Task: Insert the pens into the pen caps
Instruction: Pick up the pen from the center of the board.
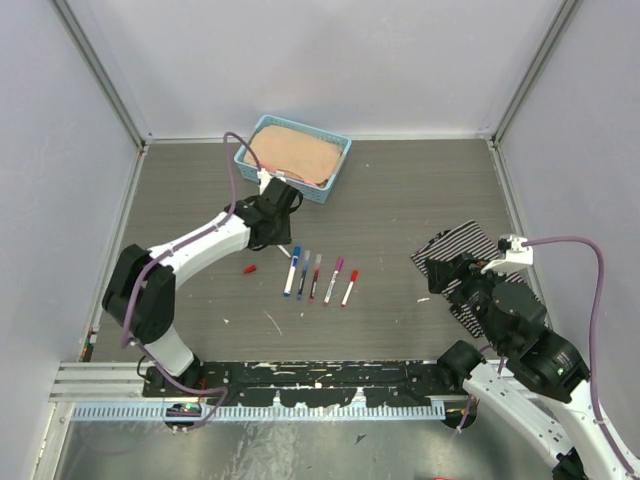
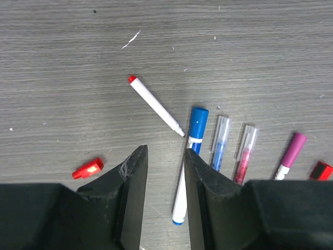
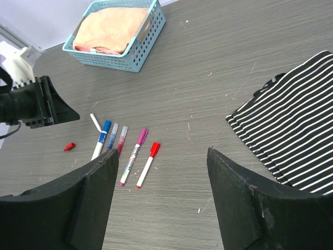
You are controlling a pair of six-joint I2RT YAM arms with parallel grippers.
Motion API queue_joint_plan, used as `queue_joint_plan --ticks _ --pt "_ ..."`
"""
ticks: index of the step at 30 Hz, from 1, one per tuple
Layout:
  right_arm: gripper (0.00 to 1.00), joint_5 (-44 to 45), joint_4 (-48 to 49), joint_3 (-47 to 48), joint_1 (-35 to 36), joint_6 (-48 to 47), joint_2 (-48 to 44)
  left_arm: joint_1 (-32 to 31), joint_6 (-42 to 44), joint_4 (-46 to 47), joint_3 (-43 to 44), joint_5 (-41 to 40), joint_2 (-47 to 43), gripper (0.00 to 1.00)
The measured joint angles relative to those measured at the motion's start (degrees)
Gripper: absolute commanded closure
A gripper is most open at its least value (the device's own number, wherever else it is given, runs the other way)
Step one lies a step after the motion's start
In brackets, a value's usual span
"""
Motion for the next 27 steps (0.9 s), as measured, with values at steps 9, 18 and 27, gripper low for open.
queue_joint_plan --ticks 9,18,27 --pt "0.26 0.0 0.0 -0.2 0.0 0.0 0.0 2.0 -2.9 2.2 0.0 2.2 7.7 0.56" --pt "0.26 0.0 0.0 -0.2 0.0 0.0 0.0 2.1 -6.1 3.3 0.0 1.9 9.5 0.52" --pt "0.26 0.0 0.0 -0.2 0.0 0.0 0.0 2.4 -7.2 3.9 0.3 1.6 13.4 0.51"
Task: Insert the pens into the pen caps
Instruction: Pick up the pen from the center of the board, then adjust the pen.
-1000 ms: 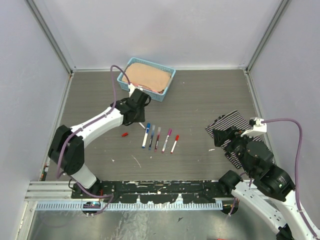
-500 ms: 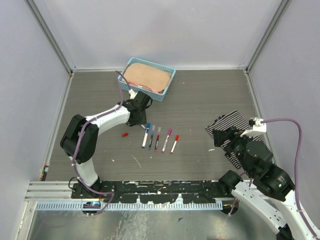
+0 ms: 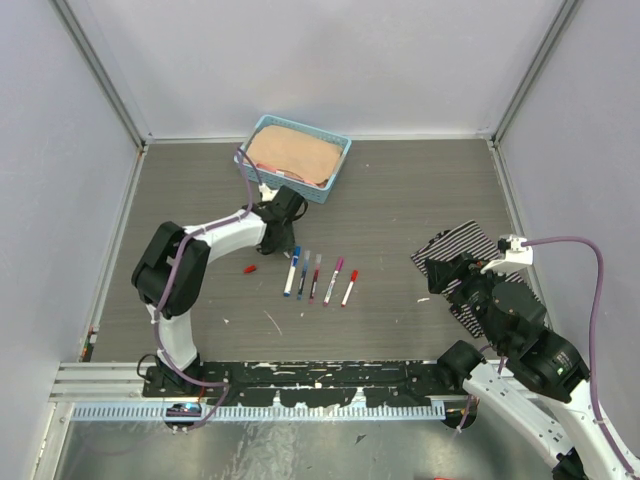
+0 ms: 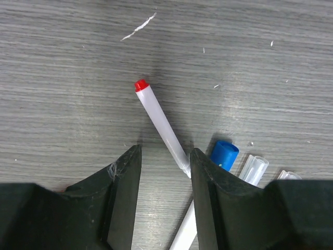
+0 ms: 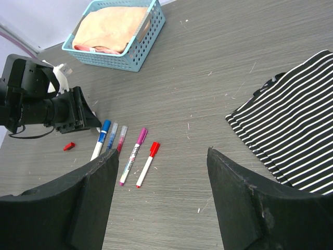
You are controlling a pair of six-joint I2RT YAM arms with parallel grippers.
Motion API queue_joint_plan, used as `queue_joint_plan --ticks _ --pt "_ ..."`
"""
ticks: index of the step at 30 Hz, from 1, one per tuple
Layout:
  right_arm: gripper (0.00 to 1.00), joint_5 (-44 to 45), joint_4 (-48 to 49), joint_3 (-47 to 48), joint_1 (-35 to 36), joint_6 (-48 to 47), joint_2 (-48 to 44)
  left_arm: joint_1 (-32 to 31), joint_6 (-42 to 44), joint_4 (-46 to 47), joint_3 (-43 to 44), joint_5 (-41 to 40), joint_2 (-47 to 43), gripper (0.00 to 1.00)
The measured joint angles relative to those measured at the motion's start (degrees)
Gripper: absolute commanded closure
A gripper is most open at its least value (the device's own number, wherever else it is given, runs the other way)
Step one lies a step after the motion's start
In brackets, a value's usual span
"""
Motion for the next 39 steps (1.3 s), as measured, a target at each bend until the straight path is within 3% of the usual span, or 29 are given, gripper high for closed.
queue_joint_plan --ticks 4,18,24,32,39 --pt "0.26 0.0 0.0 0.0 0.0 0.0 0.0 0.2 -0.1 0.0 0.7 -0.3 0.5 0.55" --pt "0.26 0.0 0.0 0.0 0.0 -0.2 0.0 1.1 0.7 0.3 1.4 -1.2 1.7 0.93" --pt "0.26 0.0 0.0 0.0 0.0 -0.2 0.1 1.2 3.7 0.7 -1.1 -1.0 -1.2 0.99" --pt "0.26 -5.6 2.3 3.7 0.0 -1.1 5.9 0.1 12.7 3.7 -7.0 7.0 -22.9 1.00" --pt "0.30 -19.0 14.4 2.7 0.0 3.2 14.3 -6.9 16.3 7.1 -13.0 14.4 -43.5 1.00"
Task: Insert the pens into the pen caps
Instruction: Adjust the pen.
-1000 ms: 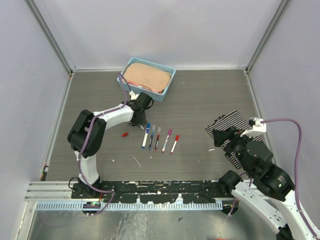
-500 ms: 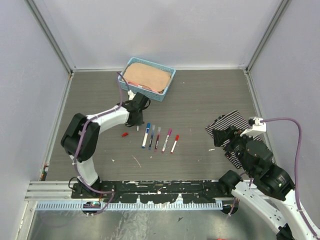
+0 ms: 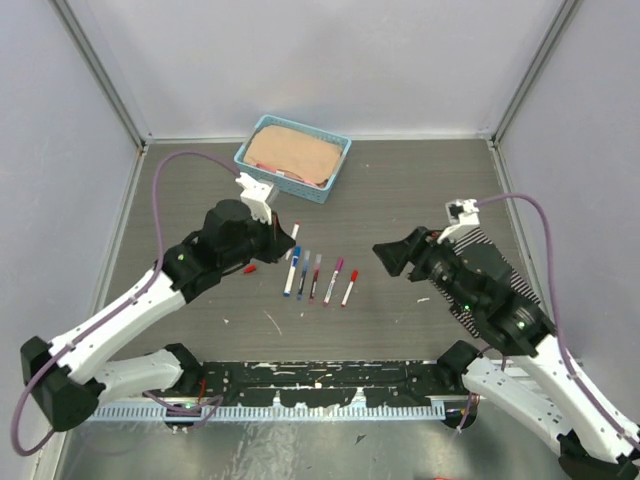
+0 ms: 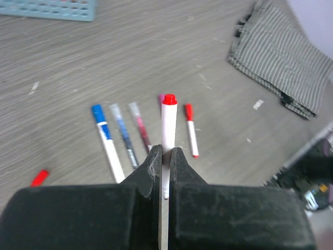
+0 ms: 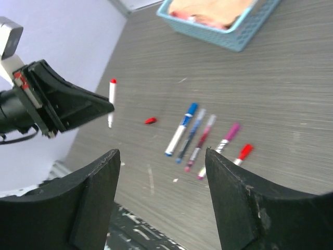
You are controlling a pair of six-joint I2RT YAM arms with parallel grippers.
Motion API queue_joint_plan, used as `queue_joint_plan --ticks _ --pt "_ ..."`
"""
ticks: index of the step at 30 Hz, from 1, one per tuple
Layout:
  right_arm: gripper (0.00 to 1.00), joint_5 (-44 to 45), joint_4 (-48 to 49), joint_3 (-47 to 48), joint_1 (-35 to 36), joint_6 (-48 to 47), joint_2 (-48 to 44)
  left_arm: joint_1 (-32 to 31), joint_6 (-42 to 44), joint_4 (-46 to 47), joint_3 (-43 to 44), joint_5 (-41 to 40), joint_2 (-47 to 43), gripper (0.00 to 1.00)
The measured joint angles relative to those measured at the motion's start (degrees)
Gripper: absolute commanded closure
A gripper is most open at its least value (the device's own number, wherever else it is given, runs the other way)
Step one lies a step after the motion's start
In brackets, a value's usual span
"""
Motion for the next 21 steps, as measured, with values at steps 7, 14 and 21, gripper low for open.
queue_joint_plan --ticks 7,14,21 --pt "0.33 -9.8 18.4 -8.2 0.9 10.1 8.7 -9.5 -0.7 2.8 -5.7 1.9 -8.2 1.00" --pt "0.33 -5.3 26.8 -13.1 10.4 16.9 11.5 -12.7 -1.9 5.2 -9.2 2.6 -8.9 1.00" --pt "0.38 -1.5 34.2 -13.0 15.7 19.2 17.0 -13.2 -2.0 8.0 -9.3 4.1 -8.5 1.00"
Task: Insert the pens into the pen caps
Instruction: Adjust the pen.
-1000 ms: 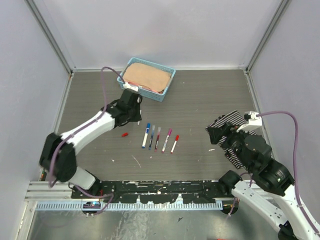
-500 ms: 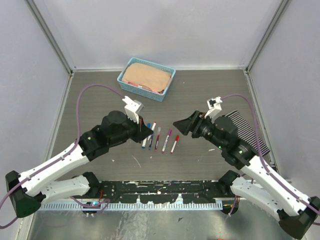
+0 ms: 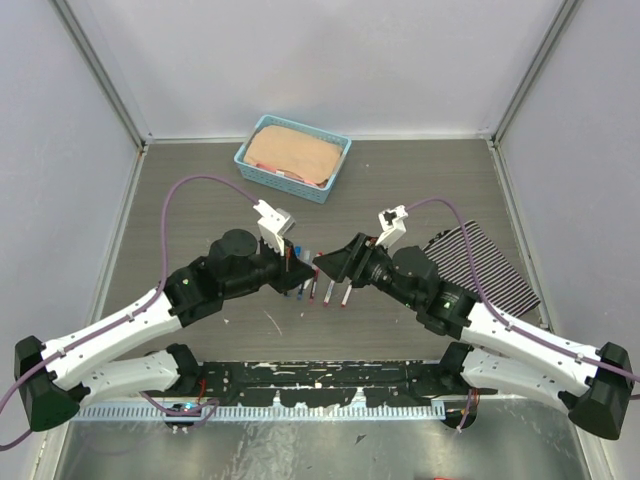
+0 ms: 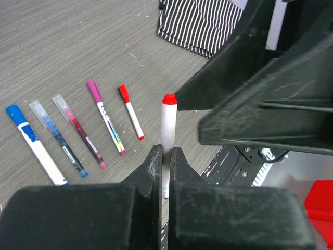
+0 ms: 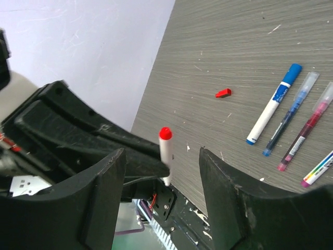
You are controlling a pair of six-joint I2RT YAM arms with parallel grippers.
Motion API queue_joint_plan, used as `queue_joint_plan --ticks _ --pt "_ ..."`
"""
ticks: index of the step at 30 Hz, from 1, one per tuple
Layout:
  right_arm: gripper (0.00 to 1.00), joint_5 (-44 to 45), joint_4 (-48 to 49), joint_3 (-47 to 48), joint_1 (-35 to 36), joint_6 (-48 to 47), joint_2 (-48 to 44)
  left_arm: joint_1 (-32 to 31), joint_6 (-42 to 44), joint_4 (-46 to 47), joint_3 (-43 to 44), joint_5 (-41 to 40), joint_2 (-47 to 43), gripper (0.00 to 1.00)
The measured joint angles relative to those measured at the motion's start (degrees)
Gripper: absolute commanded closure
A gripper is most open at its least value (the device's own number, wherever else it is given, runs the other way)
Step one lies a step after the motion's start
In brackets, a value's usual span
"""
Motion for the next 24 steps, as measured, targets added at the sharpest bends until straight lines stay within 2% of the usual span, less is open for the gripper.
queue_joint_plan --ticks 19,21,24 --pt "0.71 3.2 3.0 0.0 0.2 0.4 3.3 -0.9 0.4 1.6 0.0 2.0 0.0 1.00" --pt "0.77 3.1 3.3 0.1 0.2 0.4 3.6 -0.9 0.5 1.6 0.0 2.0 0.1 0.99" --pt "0.93 3.0 3.9 0.2 0.2 0.3 3.6 -0.9 0.6 1.6 0.0 2.0 0.1 0.94"
